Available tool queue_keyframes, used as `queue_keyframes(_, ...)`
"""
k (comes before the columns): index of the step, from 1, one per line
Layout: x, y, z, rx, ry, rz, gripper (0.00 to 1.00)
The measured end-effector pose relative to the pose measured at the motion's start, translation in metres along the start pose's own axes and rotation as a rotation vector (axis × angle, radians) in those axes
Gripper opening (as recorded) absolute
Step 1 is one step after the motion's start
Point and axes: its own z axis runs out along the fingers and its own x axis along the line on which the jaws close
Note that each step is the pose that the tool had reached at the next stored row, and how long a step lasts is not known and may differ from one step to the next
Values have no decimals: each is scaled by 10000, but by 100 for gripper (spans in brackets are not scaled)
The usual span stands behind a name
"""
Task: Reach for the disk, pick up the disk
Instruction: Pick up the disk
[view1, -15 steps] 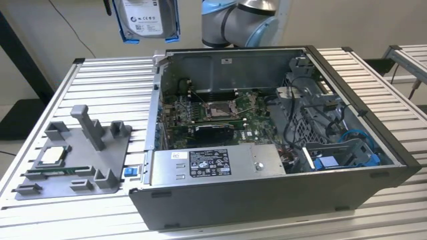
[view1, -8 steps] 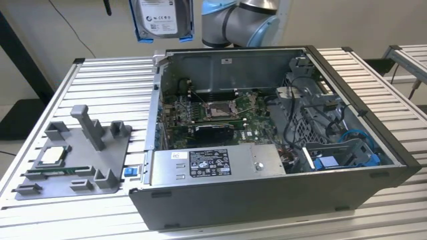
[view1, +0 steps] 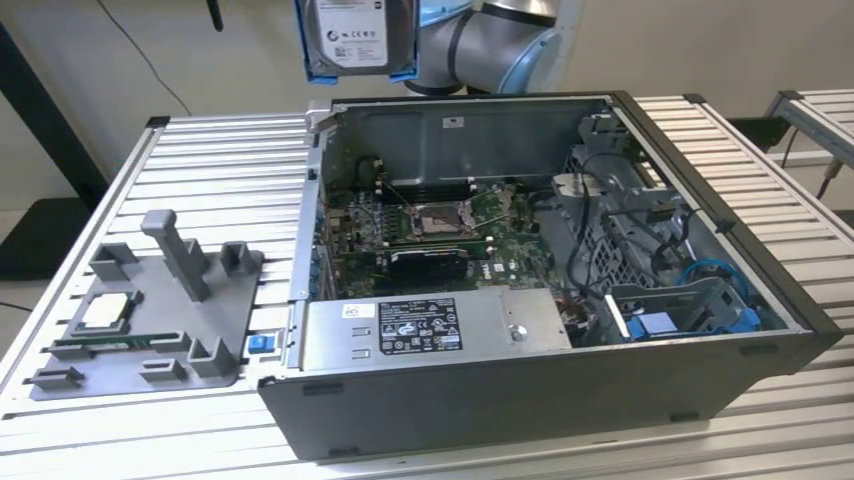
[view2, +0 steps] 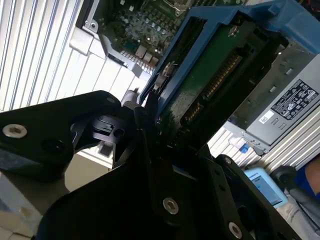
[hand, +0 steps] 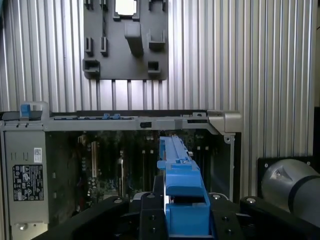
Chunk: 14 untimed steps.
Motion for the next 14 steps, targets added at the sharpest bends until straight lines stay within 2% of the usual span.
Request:
queue_keyframes(7,-9,-246,-1,0,0,1,0)
queue_keyframes(14,-19,-548,-3,0,0,1,0)
